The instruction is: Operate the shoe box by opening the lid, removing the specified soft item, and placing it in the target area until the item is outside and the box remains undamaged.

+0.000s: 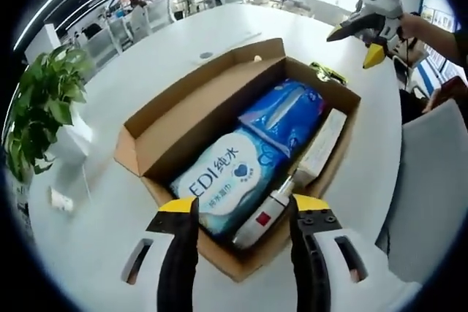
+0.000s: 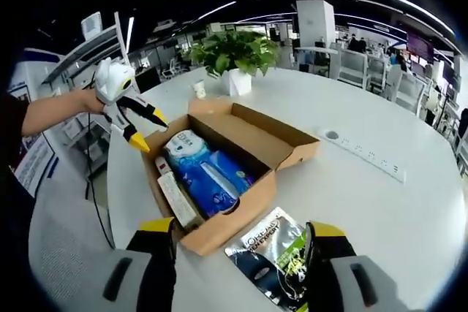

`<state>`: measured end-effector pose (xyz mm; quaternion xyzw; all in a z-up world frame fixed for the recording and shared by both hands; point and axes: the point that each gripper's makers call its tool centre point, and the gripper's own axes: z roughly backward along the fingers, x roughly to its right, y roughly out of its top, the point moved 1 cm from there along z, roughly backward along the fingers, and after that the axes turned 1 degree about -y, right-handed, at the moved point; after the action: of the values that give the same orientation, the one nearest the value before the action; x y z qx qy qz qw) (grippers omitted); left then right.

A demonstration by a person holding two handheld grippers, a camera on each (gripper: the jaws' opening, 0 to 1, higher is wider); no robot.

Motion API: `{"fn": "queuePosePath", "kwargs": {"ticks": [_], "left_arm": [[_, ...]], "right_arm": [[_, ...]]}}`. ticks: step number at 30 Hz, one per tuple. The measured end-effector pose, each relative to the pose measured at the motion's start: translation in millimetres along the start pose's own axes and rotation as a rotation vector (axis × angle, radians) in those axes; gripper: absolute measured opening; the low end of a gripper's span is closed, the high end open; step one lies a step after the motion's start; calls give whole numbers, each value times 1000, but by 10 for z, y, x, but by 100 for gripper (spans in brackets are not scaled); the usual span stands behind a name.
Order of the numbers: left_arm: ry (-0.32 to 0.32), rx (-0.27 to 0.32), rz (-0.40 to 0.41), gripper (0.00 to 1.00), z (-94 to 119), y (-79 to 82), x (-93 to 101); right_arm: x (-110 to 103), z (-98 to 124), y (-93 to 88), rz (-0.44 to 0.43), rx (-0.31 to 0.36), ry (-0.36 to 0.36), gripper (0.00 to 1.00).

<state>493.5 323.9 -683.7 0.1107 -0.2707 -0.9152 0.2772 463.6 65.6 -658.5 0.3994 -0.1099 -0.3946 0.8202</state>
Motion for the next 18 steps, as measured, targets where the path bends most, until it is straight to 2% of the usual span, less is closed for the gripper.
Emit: {"fn": "queuePosePath", "kwargs": {"ticks": [5, 15, 18], "left_arm": [[-26, -27, -57, 56, -21, -20, 9], [-49, -32, -93, 62, -50, -2, -56], [-64, -38, -135, 64, -82, -12, -52]], "right_arm": [[-98, -69, 119, 29, 27, 26, 77], [-222, -197, 246, 79, 49, 56, 84], [-250, -239, 310, 101, 68, 54, 86]]}}
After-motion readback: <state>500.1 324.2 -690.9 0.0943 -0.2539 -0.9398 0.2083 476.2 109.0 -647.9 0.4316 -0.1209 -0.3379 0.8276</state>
